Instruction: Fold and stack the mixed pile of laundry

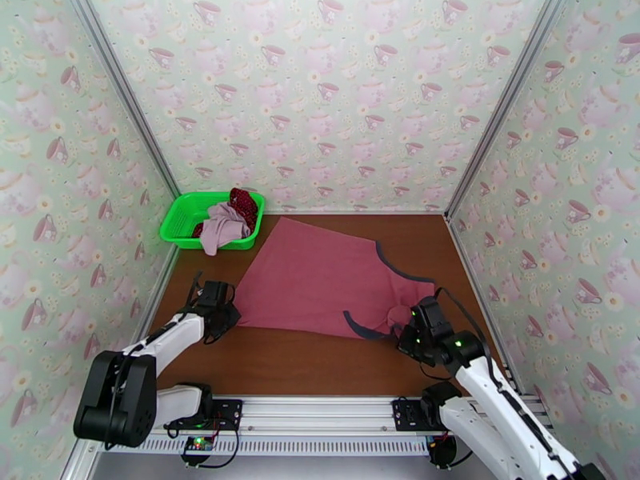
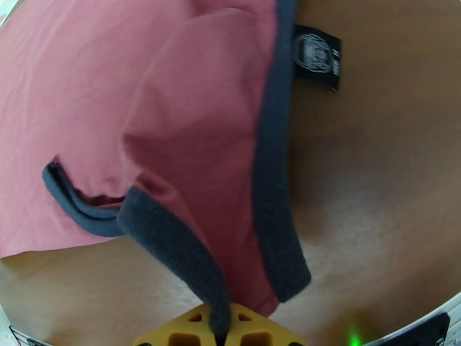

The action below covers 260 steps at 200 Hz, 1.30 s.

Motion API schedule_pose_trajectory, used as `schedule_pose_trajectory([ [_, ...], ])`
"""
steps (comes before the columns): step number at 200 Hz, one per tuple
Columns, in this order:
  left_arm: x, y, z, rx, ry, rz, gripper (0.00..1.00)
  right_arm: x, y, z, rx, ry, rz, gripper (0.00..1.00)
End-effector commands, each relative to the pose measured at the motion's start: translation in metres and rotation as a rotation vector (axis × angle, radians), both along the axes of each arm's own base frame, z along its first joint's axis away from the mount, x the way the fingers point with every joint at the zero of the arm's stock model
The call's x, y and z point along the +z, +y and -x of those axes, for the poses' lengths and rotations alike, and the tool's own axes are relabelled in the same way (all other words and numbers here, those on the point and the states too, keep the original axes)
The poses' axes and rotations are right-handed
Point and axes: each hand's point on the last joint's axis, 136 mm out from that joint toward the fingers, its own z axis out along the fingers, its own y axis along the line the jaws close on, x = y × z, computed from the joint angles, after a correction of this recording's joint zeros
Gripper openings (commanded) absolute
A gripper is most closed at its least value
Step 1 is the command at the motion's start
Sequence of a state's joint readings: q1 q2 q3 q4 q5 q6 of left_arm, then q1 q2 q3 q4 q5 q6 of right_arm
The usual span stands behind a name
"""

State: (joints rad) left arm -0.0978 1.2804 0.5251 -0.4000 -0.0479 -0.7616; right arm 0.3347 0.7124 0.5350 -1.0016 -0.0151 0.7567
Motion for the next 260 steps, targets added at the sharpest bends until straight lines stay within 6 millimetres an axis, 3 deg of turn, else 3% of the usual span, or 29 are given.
schedule_pose_trajectory([
  [1, -0.010, 0.006, 0.004, 0.034, 0.029, -0.015, 0.01, -0.019, -0.006, 0.020, -0.048, 0.087, 0.009, 0.00],
  [18, -0.012, 0.006, 0.002, 0.032, 0.038, -0.014, 0.00, -0.020, -0.011, 0.020, -0.092, 0.070, 0.017, 0.01],
  [51, -0.009, 0.010, 0.000, 0.037, 0.037, -0.026, 0.00, -0.011, -0.023, 0.019, -0.158, 0.026, 0.050, 0.36],
  [59, -0.008, 0.011, -0.001, 0.039, 0.034, -0.026, 0.00, -0.006, -0.024, 0.018, -0.159, 0.014, 0.053, 0.52],
  [66, -0.008, 0.011, -0.001, 0.041, 0.034, -0.025, 0.00, -0.002, -0.024, 0.018, -0.153, 0.011, 0.057, 0.59],
  [98, -0.004, 0.013, -0.003, 0.033, 0.030, -0.029, 0.00, 0.033, -0.023, 0.005, -0.128, -0.050, 0.064, 0.74],
  [110, -0.003, 0.013, -0.003, 0.029, 0.025, -0.027, 0.00, 0.047, -0.025, -0.007, -0.139, -0.095, 0.080, 0.72],
  [130, -0.002, 0.012, -0.003, 0.020, 0.020, -0.020, 0.00, 0.061, -0.027, -0.045, -0.147, -0.160, 0.106, 0.62],
  [154, -0.001, 0.011, -0.001, 0.005, 0.018, -0.019, 0.02, 0.050, -0.056, -0.091, -0.183, -0.125, 0.191, 0.60],
  [168, -0.001, 0.011, 0.000, -0.002, 0.019, -0.017, 0.17, 0.043, -0.078, -0.115, -0.206, -0.106, 0.236, 0.60],
  [186, 0.003, 0.011, 0.002, -0.001, 0.008, -0.011, 0.57, 0.035, -0.104, -0.138, -0.218, -0.074, 0.309, 0.60],
  [198, 0.007, 0.012, 0.002, 0.002, -0.005, -0.013, 0.72, 0.029, -0.117, -0.152, -0.221, -0.061, 0.346, 0.58],
  [226, 0.020, 0.017, 0.001, 0.014, -0.031, -0.035, 0.93, 0.009, -0.127, -0.183, -0.192, -0.037, 0.336, 0.54],
  [243, 0.028, 0.019, -0.001, 0.011, -0.043, -0.049, 0.96, -0.001, -0.131, -0.200, -0.177, -0.015, 0.345, 0.51],
  [260, 0.036, 0.021, -0.003, 0.011, -0.062, -0.054, 0.97, -0.015, -0.138, -0.210, -0.181, 0.024, 0.351, 0.41],
])
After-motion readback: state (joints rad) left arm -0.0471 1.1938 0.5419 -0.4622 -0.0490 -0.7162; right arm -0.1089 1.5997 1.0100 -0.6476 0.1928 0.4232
